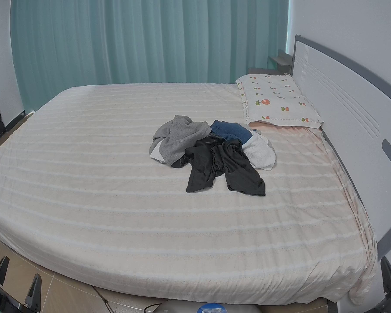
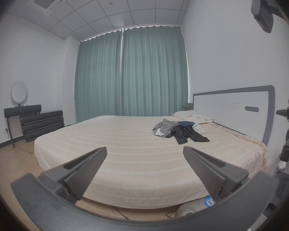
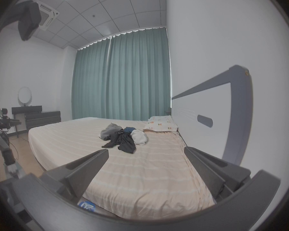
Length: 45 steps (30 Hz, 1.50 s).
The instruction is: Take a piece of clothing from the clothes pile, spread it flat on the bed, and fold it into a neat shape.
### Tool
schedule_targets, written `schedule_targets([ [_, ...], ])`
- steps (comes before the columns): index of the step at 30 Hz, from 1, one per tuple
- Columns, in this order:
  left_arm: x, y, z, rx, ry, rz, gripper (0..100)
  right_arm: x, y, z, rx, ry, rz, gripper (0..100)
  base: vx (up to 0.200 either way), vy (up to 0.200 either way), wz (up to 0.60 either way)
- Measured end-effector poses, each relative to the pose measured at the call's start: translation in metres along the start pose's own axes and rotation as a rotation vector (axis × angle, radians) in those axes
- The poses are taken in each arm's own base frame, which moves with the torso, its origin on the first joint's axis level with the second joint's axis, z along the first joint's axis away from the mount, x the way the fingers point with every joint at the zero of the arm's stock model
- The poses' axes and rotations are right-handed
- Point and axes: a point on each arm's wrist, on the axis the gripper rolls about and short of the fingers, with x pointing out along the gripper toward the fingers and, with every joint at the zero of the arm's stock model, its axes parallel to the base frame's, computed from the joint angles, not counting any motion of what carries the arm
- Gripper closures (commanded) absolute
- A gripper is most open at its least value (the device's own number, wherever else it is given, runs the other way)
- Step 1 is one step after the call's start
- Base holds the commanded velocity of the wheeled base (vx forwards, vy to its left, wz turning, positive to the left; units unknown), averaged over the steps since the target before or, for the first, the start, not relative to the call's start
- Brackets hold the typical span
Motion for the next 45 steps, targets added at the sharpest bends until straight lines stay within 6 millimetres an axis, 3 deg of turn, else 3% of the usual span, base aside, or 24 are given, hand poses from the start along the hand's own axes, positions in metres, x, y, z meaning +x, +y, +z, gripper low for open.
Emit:
schedule_targets([
  [6,0.0,0.0,0.0,0.0,0.0,0.0,0,0.022,-0.001,0.02,0.021,0.12,0.068,0,0.0,0.0,0.0],
  [11,0.0,0.0,0.0,0.0,0.0,0.0,0,0.057,-0.002,0.033,0.05,0.241,0.122,0,0.0,0.0,0.0],
  [17,0.0,0.0,0.0,0.0,0.0,0.0,0,0.109,0.001,0.041,0.097,0.357,0.15,0,0.0,0.0,0.0],
  [25,0.0,0.0,0.0,0.0,0.0,0.0,0,0.19,0.012,0.036,0.154,0.476,0.129,0,0.0,0.0,0.0],
  [34,0.0,0.0,0.0,0.0,-0.001,0.0,0,0.293,0.035,0.007,0.21,0.557,0.064,0,0.0,0.0,0.0],
  [45,0.0,0.0,0.0,0.0,0.0,0.0,0,0.425,0.075,-0.073,0.323,0.588,-0.032,0,0.0,0.0,0.0],
])
